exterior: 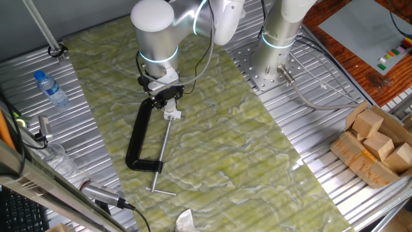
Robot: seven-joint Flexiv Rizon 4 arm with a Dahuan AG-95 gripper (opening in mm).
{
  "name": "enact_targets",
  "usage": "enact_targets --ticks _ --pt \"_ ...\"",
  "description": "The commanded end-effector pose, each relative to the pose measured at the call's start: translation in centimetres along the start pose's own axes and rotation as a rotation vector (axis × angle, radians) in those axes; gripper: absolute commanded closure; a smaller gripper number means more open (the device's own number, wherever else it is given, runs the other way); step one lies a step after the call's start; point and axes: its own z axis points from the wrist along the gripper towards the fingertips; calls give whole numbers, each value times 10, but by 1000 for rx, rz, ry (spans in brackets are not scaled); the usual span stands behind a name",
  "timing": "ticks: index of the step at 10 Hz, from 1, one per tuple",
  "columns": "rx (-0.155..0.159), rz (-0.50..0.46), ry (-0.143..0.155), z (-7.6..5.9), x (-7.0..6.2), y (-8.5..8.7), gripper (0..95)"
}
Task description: Take out the light bulb by rotating it
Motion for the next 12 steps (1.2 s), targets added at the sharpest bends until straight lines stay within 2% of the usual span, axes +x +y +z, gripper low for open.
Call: enact_targets --ticks 1,4,7,8,11,12 --pt "1 -4 -3 0 0 0 380" --pt "0 22 -7 -1 0 0 380" --pt "-6 310 -18 -3 0 -3 380" --pt "-10 382 -27 -3 0 -3 380" --pt "-22 608 -26 -3 0 -3 380" --pt "-25 655 -26 -3 0 -2 380"
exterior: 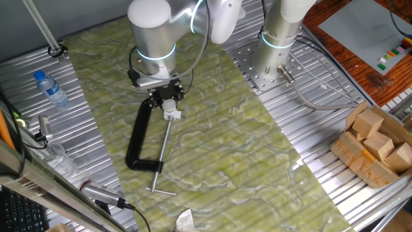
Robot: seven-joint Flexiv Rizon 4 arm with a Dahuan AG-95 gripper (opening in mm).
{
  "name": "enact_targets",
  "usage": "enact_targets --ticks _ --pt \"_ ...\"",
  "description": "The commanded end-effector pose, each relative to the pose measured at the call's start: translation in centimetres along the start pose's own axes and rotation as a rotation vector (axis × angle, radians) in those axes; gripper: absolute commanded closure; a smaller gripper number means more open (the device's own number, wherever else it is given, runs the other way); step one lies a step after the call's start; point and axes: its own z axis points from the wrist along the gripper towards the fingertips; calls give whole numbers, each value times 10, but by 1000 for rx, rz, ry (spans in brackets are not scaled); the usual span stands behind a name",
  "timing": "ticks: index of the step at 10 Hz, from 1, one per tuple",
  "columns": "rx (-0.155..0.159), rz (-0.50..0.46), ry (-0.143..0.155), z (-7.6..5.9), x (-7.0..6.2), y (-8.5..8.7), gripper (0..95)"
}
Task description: Take out the light bulb by rotating it
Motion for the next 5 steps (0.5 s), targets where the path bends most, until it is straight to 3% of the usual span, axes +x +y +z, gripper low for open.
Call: enact_targets --ticks 1,5 --pt "-13 364 0 0 0 0 380" --pt "-22 602 -4 -2 1 0 380"
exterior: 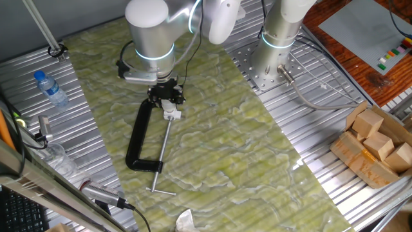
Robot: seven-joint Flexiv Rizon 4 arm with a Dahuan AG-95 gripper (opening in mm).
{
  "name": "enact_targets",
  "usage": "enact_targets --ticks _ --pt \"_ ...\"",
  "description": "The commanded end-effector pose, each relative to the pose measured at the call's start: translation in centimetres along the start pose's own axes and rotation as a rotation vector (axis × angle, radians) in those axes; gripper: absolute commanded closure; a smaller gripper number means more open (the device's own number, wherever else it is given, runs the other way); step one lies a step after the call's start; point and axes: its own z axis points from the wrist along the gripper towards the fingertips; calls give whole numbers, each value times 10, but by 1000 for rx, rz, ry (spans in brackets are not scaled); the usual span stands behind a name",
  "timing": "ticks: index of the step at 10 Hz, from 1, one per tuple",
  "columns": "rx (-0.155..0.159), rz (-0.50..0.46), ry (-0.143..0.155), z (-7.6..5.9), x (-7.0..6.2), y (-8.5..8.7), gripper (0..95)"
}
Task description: Take out the light bulb by rotating it
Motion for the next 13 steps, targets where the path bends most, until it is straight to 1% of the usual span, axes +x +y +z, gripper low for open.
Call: enact_targets --ticks 1,3,4,7,9,13 --pt "-13 295 -7 -1 1 -1 380" --pt "-26 390 -18 -1 2 -1 380" --pt "-29 440 -18 -1 2 -1 380" --pt "-27 529 -18 -1 2 -1 380" --pt "-30 577 -21 -1 2 -1 380" --pt "-23 590 -25 0 2 -2 380"
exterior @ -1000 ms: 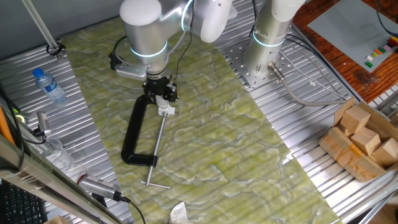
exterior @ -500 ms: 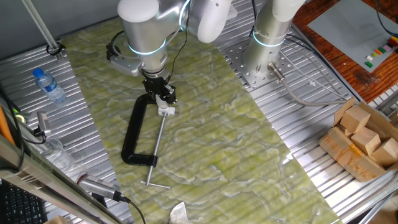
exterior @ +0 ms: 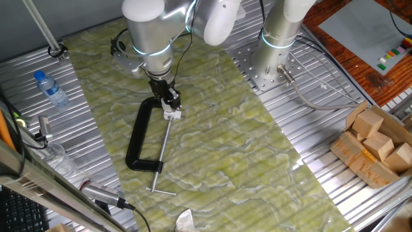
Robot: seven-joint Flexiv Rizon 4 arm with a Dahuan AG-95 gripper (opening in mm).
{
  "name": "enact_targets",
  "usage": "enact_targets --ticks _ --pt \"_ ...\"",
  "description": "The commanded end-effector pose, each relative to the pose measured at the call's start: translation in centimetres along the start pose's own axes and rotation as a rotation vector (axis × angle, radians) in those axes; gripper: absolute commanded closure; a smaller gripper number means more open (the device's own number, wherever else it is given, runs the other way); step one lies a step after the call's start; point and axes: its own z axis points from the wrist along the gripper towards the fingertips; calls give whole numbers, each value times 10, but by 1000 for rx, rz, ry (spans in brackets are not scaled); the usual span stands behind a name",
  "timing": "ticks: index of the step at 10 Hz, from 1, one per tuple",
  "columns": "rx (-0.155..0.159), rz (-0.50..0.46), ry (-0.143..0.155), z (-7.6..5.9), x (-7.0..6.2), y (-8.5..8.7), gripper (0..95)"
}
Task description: Take out the light bulb by rotating it
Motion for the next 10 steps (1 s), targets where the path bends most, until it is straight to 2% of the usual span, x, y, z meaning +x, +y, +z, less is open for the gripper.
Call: enact_targets --ticks 1,10 --pt "3 7 -2 1 -1 0 380" --pt "6 22 -5 1 -3 -3 380"
